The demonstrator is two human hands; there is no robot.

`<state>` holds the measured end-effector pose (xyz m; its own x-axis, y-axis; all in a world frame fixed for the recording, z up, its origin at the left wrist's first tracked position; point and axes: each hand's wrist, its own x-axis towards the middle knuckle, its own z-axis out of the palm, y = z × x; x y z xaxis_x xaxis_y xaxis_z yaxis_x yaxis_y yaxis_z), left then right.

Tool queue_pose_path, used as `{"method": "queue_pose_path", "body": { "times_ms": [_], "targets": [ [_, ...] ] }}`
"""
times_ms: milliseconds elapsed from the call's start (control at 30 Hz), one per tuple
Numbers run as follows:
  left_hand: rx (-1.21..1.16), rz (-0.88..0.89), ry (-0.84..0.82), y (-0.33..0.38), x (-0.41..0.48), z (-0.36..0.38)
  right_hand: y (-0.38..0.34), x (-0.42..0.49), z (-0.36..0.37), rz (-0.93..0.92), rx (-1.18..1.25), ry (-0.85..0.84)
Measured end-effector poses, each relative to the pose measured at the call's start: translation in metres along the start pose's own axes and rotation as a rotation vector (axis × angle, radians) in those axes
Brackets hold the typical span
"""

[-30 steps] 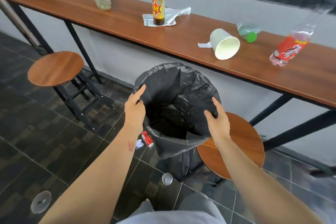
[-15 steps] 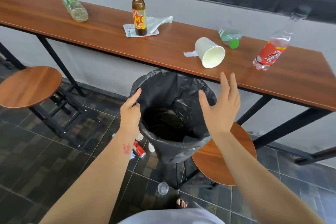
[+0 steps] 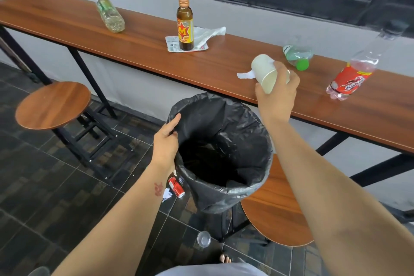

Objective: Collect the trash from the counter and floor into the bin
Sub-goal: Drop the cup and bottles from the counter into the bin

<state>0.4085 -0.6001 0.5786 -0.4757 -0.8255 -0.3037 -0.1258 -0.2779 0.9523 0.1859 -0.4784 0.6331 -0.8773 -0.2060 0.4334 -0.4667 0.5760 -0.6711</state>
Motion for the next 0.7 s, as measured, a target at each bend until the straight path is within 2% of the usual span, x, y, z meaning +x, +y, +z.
{"method": "queue_pose_path", "body": {
  "times_ms": [167, 333, 433, 567, 700],
  "targets": [
    [-0.002, -0.012, -0.009, 0.002, -0.004, -0.001, 0.006, -0.011, -0.010, -0.181, 0.096, 0.016],
    [0.008, -0.004, -0.016, 0.004, -0.008, -0.001, -0.005, -0.032, -0.020, -0.216, 0.241, 0.033],
    [0.032, 0.011, -0.011, 0.005, -0.011, -0.002, -0.011, -0.059, -0.028, -0.319, 0.273, -0.015],
    [0.030, 0.020, -0.008, 0.006, -0.017, -0.004, 0.003, -0.101, -0.025, -0.488, 0.113, -0.216],
    [0.058, 0.014, -0.001, 0.005, -0.022, -0.005, 0.032, -0.129, -0.013, -0.411, -0.149, -0.544]
  ]
}}
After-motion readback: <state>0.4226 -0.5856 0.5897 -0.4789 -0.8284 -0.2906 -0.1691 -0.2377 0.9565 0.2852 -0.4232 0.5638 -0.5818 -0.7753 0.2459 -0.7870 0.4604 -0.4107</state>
